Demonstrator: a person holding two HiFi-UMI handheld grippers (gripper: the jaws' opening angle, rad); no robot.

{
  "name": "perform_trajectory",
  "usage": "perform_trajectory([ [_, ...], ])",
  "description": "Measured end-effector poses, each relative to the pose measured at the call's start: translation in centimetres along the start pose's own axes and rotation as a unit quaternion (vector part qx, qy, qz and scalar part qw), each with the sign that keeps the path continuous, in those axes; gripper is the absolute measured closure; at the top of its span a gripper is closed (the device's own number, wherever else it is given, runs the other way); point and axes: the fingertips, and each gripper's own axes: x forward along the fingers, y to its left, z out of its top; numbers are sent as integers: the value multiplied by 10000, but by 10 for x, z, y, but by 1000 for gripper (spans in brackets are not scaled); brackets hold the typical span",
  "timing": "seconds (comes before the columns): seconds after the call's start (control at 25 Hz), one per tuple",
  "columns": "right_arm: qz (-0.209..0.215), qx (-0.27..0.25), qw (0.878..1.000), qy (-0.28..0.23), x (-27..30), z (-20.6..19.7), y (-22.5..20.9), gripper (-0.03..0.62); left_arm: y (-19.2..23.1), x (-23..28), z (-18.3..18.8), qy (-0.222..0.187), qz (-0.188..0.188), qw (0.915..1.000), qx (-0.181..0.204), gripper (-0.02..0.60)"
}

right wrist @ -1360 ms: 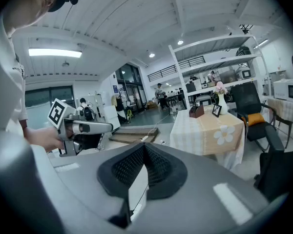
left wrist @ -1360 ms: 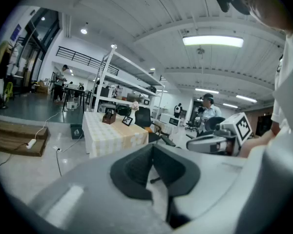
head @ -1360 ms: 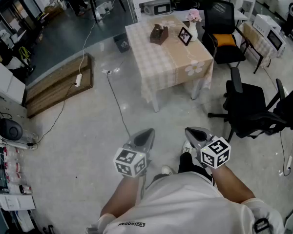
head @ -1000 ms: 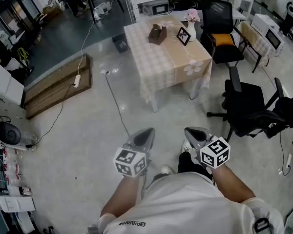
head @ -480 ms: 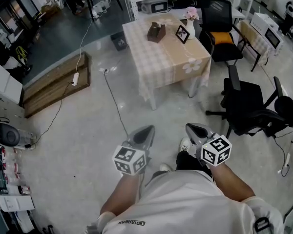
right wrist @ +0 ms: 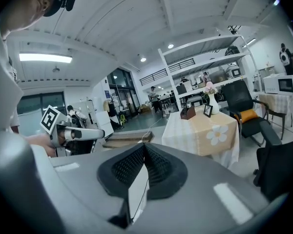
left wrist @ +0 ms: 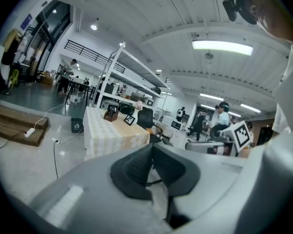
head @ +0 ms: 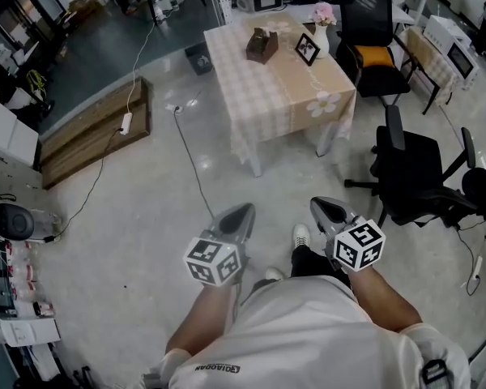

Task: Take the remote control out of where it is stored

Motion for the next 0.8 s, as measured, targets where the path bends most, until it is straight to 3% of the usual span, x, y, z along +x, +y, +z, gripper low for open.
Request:
perform_trajectory([
  [0.8,444,-146,9989,-36,97,88,-109,589,57,123,75,35,363,9992,169,577],
])
